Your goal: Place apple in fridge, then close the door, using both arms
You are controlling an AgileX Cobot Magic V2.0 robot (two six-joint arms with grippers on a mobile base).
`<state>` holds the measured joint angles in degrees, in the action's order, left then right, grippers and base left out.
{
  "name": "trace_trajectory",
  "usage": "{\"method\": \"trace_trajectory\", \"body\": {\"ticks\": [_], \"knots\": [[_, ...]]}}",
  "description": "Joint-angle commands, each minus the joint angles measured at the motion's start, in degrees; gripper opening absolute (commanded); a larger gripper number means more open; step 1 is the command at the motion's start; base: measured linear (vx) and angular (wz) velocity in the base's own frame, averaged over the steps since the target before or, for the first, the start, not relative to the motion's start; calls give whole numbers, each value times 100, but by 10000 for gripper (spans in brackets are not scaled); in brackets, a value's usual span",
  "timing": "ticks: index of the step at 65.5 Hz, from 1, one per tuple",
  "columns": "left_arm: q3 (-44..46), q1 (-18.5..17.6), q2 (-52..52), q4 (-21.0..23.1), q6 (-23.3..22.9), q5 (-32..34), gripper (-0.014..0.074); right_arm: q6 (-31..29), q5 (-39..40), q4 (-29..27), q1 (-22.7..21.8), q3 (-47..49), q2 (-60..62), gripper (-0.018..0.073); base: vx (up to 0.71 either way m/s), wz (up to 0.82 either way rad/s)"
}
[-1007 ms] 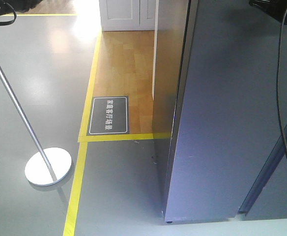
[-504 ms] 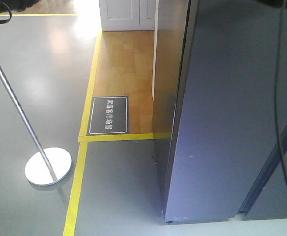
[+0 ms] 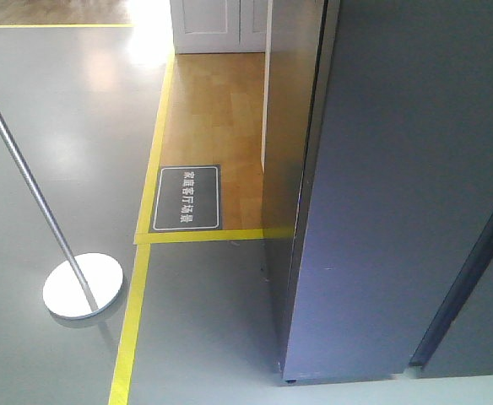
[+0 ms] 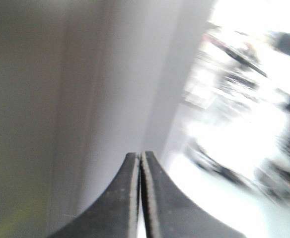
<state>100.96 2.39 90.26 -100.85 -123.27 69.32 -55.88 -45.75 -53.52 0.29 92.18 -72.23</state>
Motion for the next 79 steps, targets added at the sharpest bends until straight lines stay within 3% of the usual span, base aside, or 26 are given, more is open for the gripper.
{"method": "trace_trajectory", "body": {"ticks": [1,9,17,30,42,50,62,79], "knots": [[-47,-4,-545,-182,-45,332,-8,344,-250,250,-29,156,379,-3,0,0],[-737,-4,-1123,-182,-45,253,-8,573,-522,692,-29,109,712,-3,0,0],[-1866,-4,-1884,-187,-45,-1,-8,609,-234,670,-29,-524,1281,-3,0,0],[-4375,-4,-3268,-187,-40,-1018,-8,547,647,675,-29,-2992,2746,-3,0,0],[-6835,-4,-4485,-181,-40,-2495,-7,533,1562,670,-29,-5557,4039,-3,0,0],[-8191,-4,-5090,53,-40,-3307,-6,517,1656,670,-29,-6721,4629,-3,0,0],[-9189,-4,-5613,553,-40,-3459,-6,517,1612,472,-29,-7335,5130,-3,0,0],[-9228,-4,-5700,729,-40,-3437,-6,517,1612,326,-29,-7357,5169,-3,0,0]]}}
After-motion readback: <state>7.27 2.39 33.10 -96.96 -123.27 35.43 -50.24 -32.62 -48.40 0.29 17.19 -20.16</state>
